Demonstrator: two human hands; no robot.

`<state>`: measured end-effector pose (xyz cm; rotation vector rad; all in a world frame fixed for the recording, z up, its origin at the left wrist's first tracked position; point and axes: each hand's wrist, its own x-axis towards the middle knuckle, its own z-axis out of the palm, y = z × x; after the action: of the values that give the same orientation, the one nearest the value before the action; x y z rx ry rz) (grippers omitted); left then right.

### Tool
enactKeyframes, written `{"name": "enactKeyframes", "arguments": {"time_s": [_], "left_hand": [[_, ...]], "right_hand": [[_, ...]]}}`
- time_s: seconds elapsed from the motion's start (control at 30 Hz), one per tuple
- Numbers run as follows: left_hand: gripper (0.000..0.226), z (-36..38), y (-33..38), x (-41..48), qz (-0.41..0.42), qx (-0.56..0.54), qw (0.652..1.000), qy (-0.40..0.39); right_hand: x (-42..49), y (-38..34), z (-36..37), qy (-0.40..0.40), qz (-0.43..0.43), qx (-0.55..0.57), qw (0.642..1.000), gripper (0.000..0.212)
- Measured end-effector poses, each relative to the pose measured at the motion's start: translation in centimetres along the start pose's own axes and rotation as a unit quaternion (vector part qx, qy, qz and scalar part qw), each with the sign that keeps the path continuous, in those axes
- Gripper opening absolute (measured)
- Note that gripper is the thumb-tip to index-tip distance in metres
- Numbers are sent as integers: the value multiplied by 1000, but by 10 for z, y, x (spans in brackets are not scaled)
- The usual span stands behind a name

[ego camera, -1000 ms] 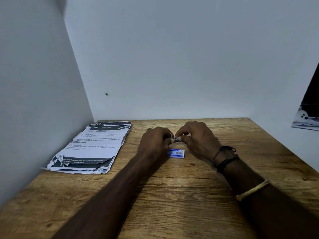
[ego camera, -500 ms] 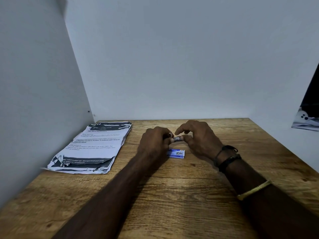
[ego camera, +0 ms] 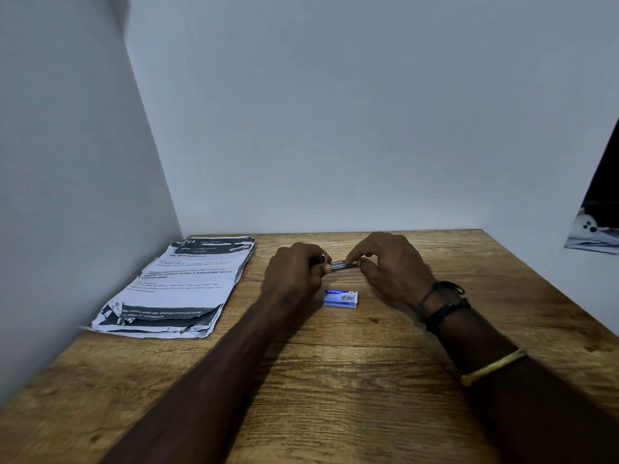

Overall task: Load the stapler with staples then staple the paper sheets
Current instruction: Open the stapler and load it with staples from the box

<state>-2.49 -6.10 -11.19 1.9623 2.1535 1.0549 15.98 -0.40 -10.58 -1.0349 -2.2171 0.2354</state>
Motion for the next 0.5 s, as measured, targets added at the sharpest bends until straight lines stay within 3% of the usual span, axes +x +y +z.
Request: {"name": "enactKeyframes", "arguments": {"time_s": [0.33, 0.5], "left_hand": [[12, 0, -5, 3, -8, -16, 1000, 14], [12, 2, -8, 4, -14, -59, 998, 26]], "right_hand": [[2, 2, -3, 30, 31, 4, 999, 18], [2, 2, -1, 34, 60, 83, 994, 10]]}}
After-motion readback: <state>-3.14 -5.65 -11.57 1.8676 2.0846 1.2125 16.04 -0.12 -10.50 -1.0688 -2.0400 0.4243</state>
